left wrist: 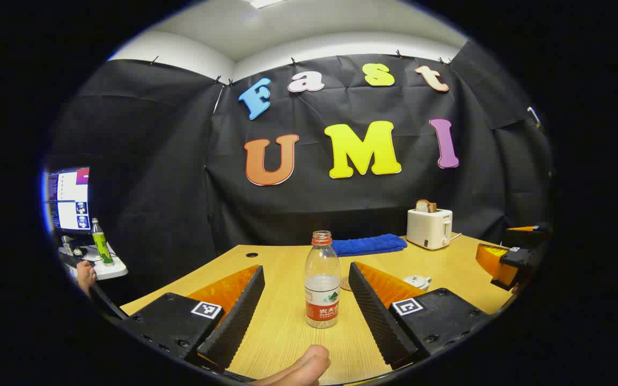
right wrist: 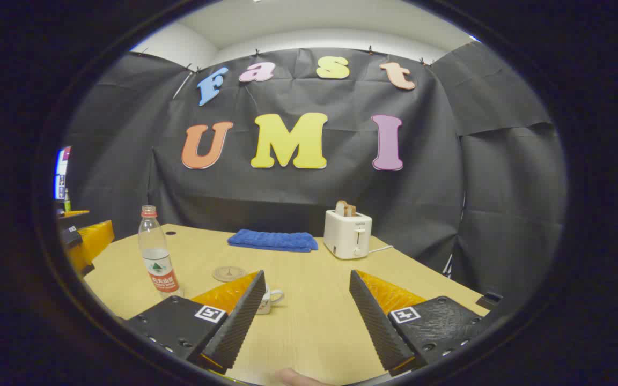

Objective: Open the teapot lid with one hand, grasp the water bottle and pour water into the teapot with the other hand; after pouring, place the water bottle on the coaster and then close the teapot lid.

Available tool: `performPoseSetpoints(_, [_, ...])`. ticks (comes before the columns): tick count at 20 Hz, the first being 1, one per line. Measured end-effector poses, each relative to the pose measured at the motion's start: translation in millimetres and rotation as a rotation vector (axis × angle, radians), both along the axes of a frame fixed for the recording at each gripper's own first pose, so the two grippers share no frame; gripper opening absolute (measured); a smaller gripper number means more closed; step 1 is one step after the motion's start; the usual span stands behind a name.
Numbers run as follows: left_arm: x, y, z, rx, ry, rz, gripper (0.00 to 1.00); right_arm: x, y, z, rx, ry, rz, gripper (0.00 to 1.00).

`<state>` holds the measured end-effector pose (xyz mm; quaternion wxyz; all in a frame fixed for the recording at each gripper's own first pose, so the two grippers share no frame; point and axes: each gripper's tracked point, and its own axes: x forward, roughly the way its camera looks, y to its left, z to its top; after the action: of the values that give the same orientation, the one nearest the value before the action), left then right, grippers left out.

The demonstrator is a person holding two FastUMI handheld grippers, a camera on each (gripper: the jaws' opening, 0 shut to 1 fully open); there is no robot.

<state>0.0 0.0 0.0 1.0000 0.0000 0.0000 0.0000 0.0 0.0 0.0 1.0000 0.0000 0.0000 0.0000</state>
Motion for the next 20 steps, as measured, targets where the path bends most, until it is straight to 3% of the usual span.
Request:
performPoseSetpoints(2, [2, 0, -6, -0.02, 0.028, -0.007, 0.95, 5, 1, -6, 0.006, 0.024, 0.008, 0.97])
performPoseSetpoints(3, [1, 2, -9, -0.009, 0.034, -0.007, 0.99, 6, 0, -7, 0.005, 0.028, 0.007, 0.97])
performPoseSetpoints(13, [10, 17, -25, 0.007, 0.08, 0.043, 0.99, 21, 7, -21, -0.017, 0.057, 0.02, 0.95])
performPoseSetpoints(17, [11, 22, -23, 0.028, 0.068, 0.059, 0.96, 38, 19, -28, -0.018, 0.045, 0.05, 0.95])
performPoseSetpoints(20, [14, 24, -27, 0.056, 0.065, 0.073, 0.99, 58, 36, -35, -0.037, 0.051, 0.087, 0.95])
